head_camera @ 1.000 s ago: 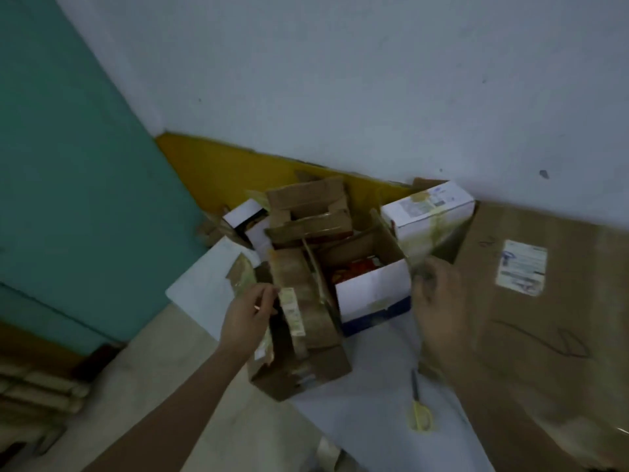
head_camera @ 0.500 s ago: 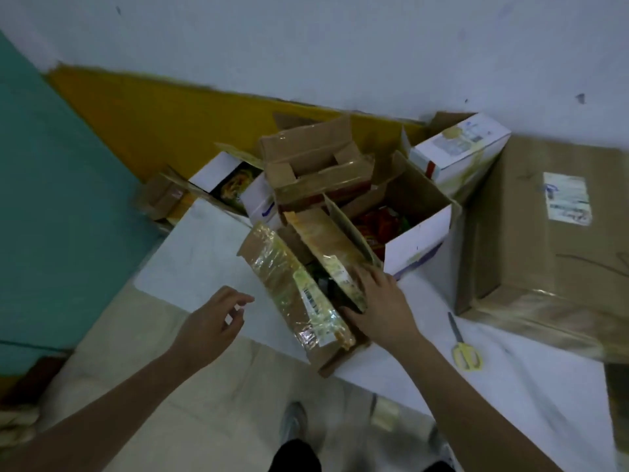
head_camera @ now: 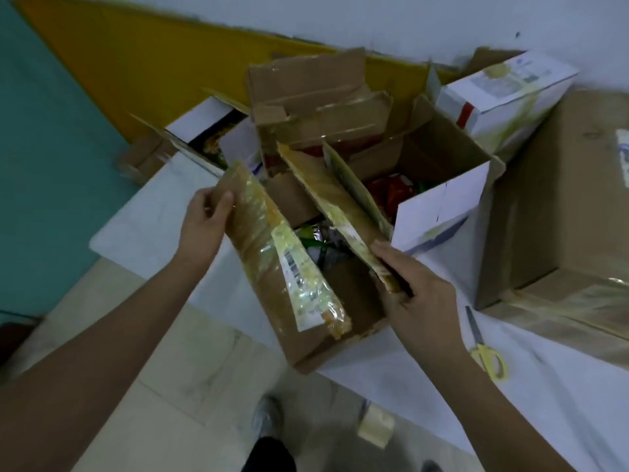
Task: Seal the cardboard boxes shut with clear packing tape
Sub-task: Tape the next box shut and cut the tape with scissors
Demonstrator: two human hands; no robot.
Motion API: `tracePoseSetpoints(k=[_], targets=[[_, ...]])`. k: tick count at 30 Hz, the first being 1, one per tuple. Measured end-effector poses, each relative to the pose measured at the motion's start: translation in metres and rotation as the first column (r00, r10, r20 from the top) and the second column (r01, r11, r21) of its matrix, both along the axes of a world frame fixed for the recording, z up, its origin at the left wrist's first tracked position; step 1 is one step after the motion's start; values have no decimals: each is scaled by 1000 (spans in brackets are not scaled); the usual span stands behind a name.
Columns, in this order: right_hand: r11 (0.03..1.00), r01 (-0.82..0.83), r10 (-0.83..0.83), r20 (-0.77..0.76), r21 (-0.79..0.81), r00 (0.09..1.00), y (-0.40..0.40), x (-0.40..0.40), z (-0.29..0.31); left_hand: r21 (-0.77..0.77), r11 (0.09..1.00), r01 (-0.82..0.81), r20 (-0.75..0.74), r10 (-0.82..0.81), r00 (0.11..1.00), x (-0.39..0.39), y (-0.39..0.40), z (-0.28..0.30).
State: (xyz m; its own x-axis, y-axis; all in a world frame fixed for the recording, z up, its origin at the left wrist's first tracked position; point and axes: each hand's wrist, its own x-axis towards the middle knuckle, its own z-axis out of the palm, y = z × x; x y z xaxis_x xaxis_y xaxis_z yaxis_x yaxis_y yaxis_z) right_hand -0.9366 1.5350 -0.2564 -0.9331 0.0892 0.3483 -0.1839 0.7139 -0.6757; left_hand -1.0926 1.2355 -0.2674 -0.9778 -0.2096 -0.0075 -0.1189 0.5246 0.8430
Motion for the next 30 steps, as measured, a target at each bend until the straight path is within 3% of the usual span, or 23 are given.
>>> tracePoseSetpoints(k=[3,6,9,14,19,23,26,30], targets=[[996,-88,89,-126,14,988,8,0,-36,230,969,-93,-129,125,984,-5,16,-25],[996,12,-38,-291,-93,956,4,-2,-52,464,882,-85,-125,160,979,-13,17,-36],[989,55,-98,-337,-134,936,-1,-6,-57,590,805,-52,-135,161,978,-13,7,-47],[994,2,-43,-355,-113,934,-1,-13,-55,485,865,-128,-297,300,906,16,-6,-63],[951,171,-244,-287,-258,926,-7,38,-72,407,885,-226,-329,373,868,54,-16,-64],[924,-105,60,-131,-368,990,-50,103,-102,344,908,-239,-283,343,896,91,-18,-62],[963,-33,4,-107,-267,994,-73,100,-112,416,889,-192,-262,319,911,123,-31,-59],[960,-61,39,-85,-272,996,-79,72,-94,448,870,-206,-259,347,901,164,-56,-56]])
